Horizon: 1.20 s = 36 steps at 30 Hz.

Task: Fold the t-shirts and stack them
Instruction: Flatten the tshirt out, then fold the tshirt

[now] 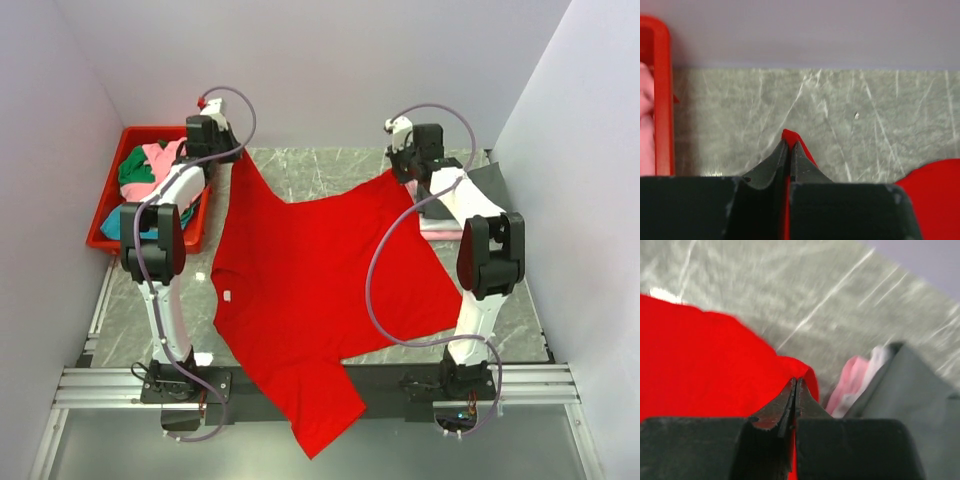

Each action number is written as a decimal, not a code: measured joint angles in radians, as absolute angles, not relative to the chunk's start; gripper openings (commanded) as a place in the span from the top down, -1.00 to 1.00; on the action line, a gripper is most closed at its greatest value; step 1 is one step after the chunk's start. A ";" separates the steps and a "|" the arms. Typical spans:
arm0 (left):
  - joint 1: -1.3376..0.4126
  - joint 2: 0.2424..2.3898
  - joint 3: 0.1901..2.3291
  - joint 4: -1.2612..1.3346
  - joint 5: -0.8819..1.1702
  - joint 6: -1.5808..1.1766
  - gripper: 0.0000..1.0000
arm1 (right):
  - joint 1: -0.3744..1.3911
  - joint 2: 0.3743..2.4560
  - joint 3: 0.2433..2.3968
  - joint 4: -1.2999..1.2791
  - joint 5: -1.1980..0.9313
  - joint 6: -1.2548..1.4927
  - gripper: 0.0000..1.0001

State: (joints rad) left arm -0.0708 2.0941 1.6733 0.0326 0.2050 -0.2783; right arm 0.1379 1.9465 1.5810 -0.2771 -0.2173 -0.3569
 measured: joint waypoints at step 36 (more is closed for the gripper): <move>-0.027 1.974 1.563 -0.001 0.453 -0.208 0.99 | 0.095 2.064 1.745 -0.288 -0.307 -0.315 1.00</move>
